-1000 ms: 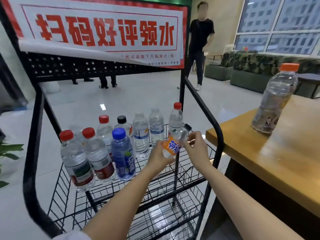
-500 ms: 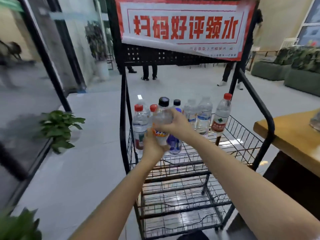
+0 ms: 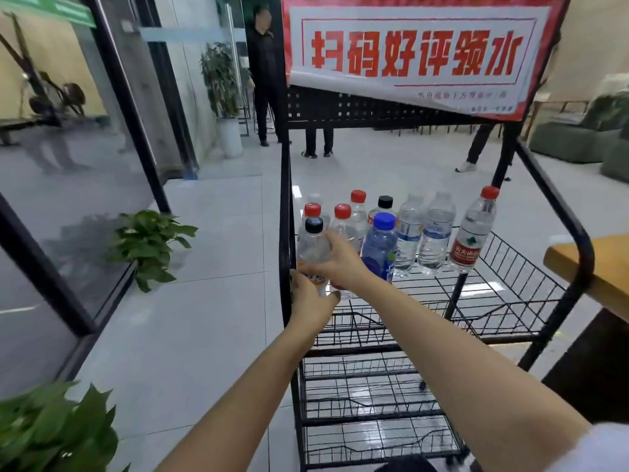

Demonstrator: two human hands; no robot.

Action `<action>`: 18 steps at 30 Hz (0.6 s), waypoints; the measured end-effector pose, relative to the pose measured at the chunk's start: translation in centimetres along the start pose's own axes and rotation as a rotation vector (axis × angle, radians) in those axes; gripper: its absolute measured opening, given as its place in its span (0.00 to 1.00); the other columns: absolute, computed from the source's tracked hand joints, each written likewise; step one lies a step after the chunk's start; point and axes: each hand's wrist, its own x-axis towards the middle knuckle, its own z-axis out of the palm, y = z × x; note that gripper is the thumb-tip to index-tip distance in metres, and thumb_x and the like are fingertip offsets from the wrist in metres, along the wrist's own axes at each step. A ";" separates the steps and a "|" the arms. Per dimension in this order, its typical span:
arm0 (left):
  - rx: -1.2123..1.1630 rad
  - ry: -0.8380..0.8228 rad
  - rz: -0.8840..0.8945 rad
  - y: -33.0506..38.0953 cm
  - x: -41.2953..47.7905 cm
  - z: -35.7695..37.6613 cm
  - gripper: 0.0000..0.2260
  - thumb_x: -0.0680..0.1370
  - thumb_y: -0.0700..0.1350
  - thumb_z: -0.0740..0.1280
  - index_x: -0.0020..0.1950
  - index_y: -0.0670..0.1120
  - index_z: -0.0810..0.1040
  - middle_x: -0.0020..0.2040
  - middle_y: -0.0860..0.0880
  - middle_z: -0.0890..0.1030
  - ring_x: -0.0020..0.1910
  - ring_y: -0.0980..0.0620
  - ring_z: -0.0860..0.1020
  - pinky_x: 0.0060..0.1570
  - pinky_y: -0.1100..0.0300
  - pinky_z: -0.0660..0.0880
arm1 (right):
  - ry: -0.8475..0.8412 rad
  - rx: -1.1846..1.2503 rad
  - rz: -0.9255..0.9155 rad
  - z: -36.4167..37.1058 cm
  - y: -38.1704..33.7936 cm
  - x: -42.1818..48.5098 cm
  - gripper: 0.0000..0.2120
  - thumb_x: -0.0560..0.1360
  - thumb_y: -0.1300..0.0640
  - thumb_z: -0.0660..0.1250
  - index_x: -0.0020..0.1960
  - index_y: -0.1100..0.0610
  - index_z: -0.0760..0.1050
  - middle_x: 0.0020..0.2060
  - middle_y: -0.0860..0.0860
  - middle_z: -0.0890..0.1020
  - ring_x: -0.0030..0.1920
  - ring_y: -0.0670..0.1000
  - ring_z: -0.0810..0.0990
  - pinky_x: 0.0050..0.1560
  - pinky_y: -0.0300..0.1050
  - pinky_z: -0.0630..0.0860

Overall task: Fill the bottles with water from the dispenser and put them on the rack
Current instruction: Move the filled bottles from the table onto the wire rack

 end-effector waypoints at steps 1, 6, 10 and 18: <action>-0.014 0.004 -0.006 0.0 0.0 0.1 0.42 0.74 0.41 0.72 0.79 0.48 0.48 0.74 0.45 0.67 0.71 0.44 0.69 0.66 0.42 0.71 | -0.014 -0.011 0.002 0.0 0.0 0.2 0.36 0.65 0.53 0.80 0.68 0.56 0.67 0.56 0.50 0.78 0.57 0.51 0.76 0.52 0.41 0.73; -0.060 0.023 -0.009 0.1 -0.4 0.2 0.42 0.75 0.42 0.71 0.79 0.51 0.45 0.74 0.46 0.67 0.71 0.44 0.69 0.65 0.40 0.72 | -0.024 -0.043 0.012 0.0 0.1 0.4 0.40 0.64 0.51 0.80 0.70 0.55 0.65 0.60 0.52 0.77 0.60 0.53 0.76 0.55 0.45 0.75; -0.079 0.039 -0.015 1.0 -1.3 0.1 0.44 0.76 0.40 0.70 0.80 0.49 0.42 0.76 0.46 0.64 0.72 0.45 0.67 0.68 0.43 0.70 | -0.025 -0.023 -0.001 -0.3 0.2 -0.2 0.43 0.66 0.52 0.79 0.74 0.55 0.61 0.64 0.52 0.74 0.61 0.50 0.74 0.55 0.41 0.72; -0.082 0.044 -0.021 1.7 -2.5 -0.2 0.45 0.78 0.38 0.68 0.79 0.45 0.34 0.77 0.45 0.60 0.73 0.46 0.66 0.70 0.45 0.68 | -0.057 -0.008 -0.013 -0.9 0.3 -1.0 0.39 0.66 0.55 0.79 0.72 0.53 0.63 0.62 0.52 0.75 0.57 0.48 0.73 0.54 0.41 0.75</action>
